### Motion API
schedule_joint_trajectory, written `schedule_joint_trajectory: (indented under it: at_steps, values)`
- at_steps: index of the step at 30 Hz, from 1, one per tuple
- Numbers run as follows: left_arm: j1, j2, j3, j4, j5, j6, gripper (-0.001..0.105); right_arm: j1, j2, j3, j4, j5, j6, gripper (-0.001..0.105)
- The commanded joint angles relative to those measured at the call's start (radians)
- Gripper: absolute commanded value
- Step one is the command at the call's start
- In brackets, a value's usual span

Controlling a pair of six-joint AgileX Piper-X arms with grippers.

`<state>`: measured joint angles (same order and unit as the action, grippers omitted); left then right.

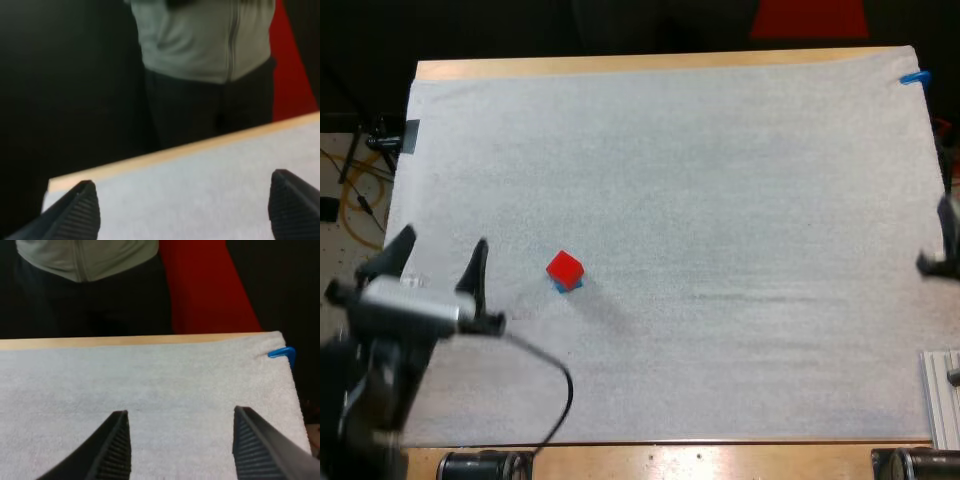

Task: Stack red cube on blue cube

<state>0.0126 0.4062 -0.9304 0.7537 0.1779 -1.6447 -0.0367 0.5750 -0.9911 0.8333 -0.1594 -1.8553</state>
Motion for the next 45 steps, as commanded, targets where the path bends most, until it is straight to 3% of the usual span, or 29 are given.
schedule_joint_trajectory:
  at_steps: [1,8,15,18,24,35,45]
  values:
    - [-0.001,-0.062,0.026,0.004,0.007,-0.004,0.067,0.001,-0.082,0.051,-0.008,-0.001,-0.003,0.046]
    - [-0.001,-0.343,0.148,0.098,0.007,-0.004,0.067,0.001,-0.416,0.238,0.001,-0.001,0.061,0.046]
    - [-0.001,-0.564,0.239,0.218,0.025,-0.004,0.067,0.001,-0.629,0.345,0.024,-0.001,0.079,0.045]
    - [-0.003,-0.552,0.231,0.308,0.062,-0.004,0.067,0.001,-0.621,0.356,0.058,0.001,0.077,0.045]
    - [-0.003,-0.558,0.26,0.302,0.072,0.03,0.067,0.001,-0.62,0.387,0.061,-0.017,0.063,0.045]
    - [-0.003,-0.558,0.421,0.255,0.062,0.02,0.067,0.001,-0.62,0.479,0.123,-0.017,0.062,0.045]
    - [-0.003,-0.556,0.421,0.254,0.06,0.019,0.067,0.001,-0.62,0.486,0.158,0.003,0.08,0.045]
